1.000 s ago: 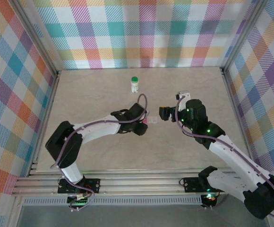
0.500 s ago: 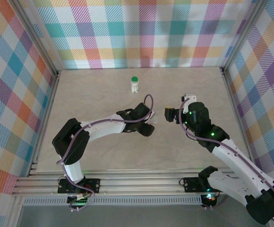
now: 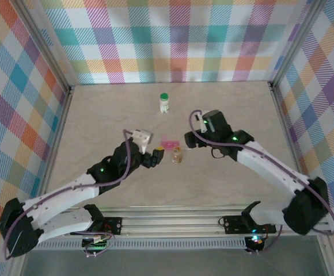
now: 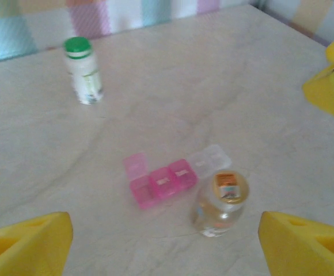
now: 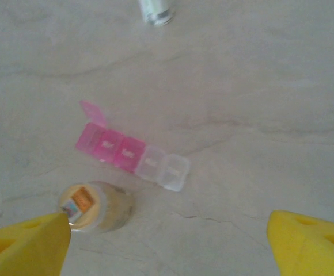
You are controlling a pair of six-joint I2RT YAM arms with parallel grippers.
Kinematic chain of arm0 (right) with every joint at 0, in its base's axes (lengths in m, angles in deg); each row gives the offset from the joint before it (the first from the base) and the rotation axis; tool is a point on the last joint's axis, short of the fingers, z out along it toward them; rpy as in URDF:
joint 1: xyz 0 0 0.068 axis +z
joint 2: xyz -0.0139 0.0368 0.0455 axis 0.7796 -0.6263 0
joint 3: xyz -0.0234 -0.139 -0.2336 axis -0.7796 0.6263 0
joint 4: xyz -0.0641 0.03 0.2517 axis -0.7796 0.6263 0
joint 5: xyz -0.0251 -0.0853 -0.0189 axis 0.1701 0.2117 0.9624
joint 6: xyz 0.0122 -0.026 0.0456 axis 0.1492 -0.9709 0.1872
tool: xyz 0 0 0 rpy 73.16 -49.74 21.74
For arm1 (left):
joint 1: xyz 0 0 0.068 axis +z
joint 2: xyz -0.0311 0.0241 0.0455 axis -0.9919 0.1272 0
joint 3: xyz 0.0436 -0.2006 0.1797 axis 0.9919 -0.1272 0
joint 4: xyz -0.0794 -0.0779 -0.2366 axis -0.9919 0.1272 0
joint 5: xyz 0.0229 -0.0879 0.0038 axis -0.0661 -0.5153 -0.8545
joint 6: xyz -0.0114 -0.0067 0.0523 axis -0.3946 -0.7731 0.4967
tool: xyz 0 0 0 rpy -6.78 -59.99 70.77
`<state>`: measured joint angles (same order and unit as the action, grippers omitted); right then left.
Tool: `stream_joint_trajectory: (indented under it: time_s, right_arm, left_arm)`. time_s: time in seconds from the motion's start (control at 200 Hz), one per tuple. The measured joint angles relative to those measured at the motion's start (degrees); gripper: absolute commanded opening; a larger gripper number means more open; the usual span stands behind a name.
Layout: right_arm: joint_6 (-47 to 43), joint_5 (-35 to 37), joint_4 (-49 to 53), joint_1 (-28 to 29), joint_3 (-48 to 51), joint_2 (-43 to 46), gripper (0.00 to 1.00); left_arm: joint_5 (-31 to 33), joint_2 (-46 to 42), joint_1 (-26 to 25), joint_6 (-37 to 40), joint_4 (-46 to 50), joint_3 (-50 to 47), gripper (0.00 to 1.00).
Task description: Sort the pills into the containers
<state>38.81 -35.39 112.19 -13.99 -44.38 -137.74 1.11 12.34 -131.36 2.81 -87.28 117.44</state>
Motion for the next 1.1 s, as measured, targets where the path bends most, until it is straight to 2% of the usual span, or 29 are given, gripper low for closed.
stream_joint_trajectory:
  time_s: [0.22,0.39,0.725,1.1]
  right_arm:
    - [-0.2,-1.3,3.2,4.1,-5.7,-13.2,0.86]
    - [-0.2,-1.6,5.0,6.0,-8.3,-19.0,0.83]
    - [0.0,-2.4,5.3,6.7,-9.5,-21.5,0.78]
    - [0.7,-2.9,6.6,6.9,-12.5,-24.2,0.63]
  left_arm:
    - [6.7,-8.5,0.0,0.5,-4.7,-10.6,0.86]
    - [11.2,-13.1,0.0,1.4,-6.8,-13.6,0.87]
    - [13.5,-14.4,0.0,1.5,-7.9,-14.0,0.88]
    - [13.5,-14.1,0.1,1.5,-7.9,-14.0,0.89]
